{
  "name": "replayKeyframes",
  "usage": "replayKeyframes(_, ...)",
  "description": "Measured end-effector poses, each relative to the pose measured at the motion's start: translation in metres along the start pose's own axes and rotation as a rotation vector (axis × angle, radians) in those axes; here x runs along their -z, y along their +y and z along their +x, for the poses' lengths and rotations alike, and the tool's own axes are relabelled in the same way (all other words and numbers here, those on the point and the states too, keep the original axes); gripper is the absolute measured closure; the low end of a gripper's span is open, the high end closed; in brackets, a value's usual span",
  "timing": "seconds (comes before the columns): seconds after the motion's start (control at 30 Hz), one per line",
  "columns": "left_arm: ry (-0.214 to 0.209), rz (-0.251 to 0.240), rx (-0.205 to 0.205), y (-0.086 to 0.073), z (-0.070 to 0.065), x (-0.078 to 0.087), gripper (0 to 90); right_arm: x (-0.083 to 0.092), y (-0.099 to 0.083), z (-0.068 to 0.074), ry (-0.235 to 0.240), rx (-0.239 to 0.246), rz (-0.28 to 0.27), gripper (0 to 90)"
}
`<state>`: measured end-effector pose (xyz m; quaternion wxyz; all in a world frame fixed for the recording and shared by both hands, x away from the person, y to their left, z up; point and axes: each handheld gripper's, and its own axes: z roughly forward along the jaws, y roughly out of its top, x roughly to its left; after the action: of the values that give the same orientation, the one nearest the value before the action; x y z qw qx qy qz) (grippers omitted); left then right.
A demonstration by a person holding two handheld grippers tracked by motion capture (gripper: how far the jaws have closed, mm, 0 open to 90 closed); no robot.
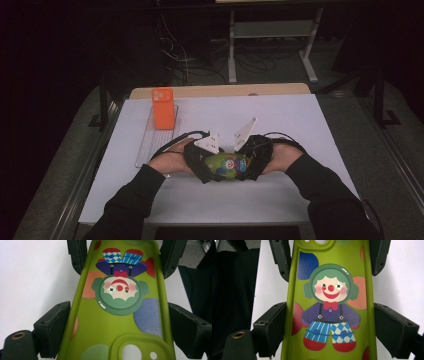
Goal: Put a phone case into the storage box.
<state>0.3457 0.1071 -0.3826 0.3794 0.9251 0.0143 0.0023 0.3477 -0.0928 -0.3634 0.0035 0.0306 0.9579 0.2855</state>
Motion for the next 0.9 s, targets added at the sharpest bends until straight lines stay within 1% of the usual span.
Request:
replayKeyframes(0.1, -0.020, 0.004, 0.014, 0.000, 0.000, 0.001, 12.2, 0.000, 0.000, 0.000, 0.010, 0.001, -0.003, 15.3)
replayKeyframes(0.17, -0.030, 0.007, 0.013, 0.000, 0.001, 0.001, 13.0, 0.000, 0.001, 0.000, 0.015, 0.002, -0.003, 15.3)
replayKeyframes(0.2, -0.041, 0.009, 0.022, 0.000, 0.002, 0.001, 13.5, 0.000, 0.000, 0.000, 0.019, 0.001, -0.004, 15.2)
replayKeyframes(0.27, -0.047, 0.004, 0.025, 0.000, 0.002, 0.001, 14.2, 0.000, -0.001, -0.001, 0.029, -0.002, -0.009, 15.0)
replayKeyframes(0.3, -0.046, 0.008, 0.023, 0.000, 0.002, 0.001, 14.4, 0.000, -0.001, -0.001, 0.030, -0.001, -0.011, 14.9)
replayKeyframes(0.37, -0.050, 0.016, 0.026, 0.000, 0.002, 0.000, 14.7, 0.000, -0.002, 0.001, 0.016, 0.009, -0.013, 14.6)
replayKeyframes(0.4, -0.054, 0.021, 0.032, 0.000, 0.002, 0.000, 14.7, 0.001, -0.002, 0.004, 0.020, -0.019, -0.002, 14.4)
replayKeyframes(0.43, -0.057, 0.024, 0.040, -0.001, 0.002, 0.000, 14.8, 0.002, -0.004, 0.004, 0.024, -0.029, -0.019, 13.5)
replayKeyframes(0.47, -0.056, 0.019, 0.053, -0.001, 0.001, 0.000, 14.8, 0.004, -0.005, 0.004, 0.016, -0.040, -0.043, 10.8)
replayKeyframes(0.5, -0.049, 0.009, 0.068, -0.003, 0.001, -0.001, 14.8, 0.006, -0.006, 0.004, 0.006, -0.050, -0.053, 9.2)
replayKeyframes(0.53, -0.043, 0.003, 0.087, -0.004, 0.000, -0.001, 14.8, 0.009, -0.008, 0.003, -0.018, -0.069, -0.067, 6.9)
replayKeyframes(0.57, -0.041, 0.007, 0.093, -0.005, 0.001, -0.001, 14.8, 0.011, -0.010, 0.003, -0.031, -0.085, -0.079, 5.5)
replayKeyframes(0.6, -0.023, 0.008, 0.102, -0.006, 0.001, -0.001, 14.8, 0.012, -0.012, 0.002, -0.044, -0.092, -0.089, 5.0)
replayKeyframes(0.63, -0.014, 0.013, 0.114, -0.007, 0.001, -0.001, 14.8, 0.015, -0.015, 0.002, -0.071, -0.105, -0.115, 3.9)
replayKeyframes(0.67, 0.012, 0.025, 0.129, -0.009, 0.001, -0.002, 14.8, 0.015, -0.017, 0.000, -0.087, -0.091, -0.141, 2.9)
replayKeyframes(0.7, 0.031, 0.031, 0.146, -0.010, 0.001, -0.002, 14.8, 0.017, -0.021, 0.000, -0.106, -0.106, -0.160, 2.8)
replayKeyframes(0.73, 0.041, 0.032, 0.152, -0.011, 0.000, -0.001, 14.8, 0.020, -0.025, 0.001, -0.122, -0.128, -0.179, 3.0)
replayKeyframes(0.77, 0.062, 0.038, 0.161, -0.011, 0.000, -0.001, 14.8, 0.021, -0.028, 0.001, -0.125, -0.140, -0.195, 2.9)
replayKeyframes(0.8, 0.072, 0.044, 0.182, -0.012, -0.001, -0.001, 14.8, 0.022, -0.031, 0.002, -0.137, -0.173, -0.203, 2.5)
replayKeyframes(0.83, 0.098, 0.048, 0.178, -0.012, -0.001, 0.000, 14.8, 0.022, -0.034, 0.004, -0.156, -0.210, -0.206, 2.0)
replayKeyframes(0.87, 0.115, 0.058, 0.203, -0.013, -0.001, 0.001, 14.8, 0.022, -0.037, 0.004, -0.174, -0.233, -0.217, 1.8)
replayKeyframes(0.9, 0.130, 0.057, 0.212, -0.013, -0.001, 0.000, 14.8, 0.021, -0.040, 0.004, -0.194, -0.256, -0.223, 0.6)
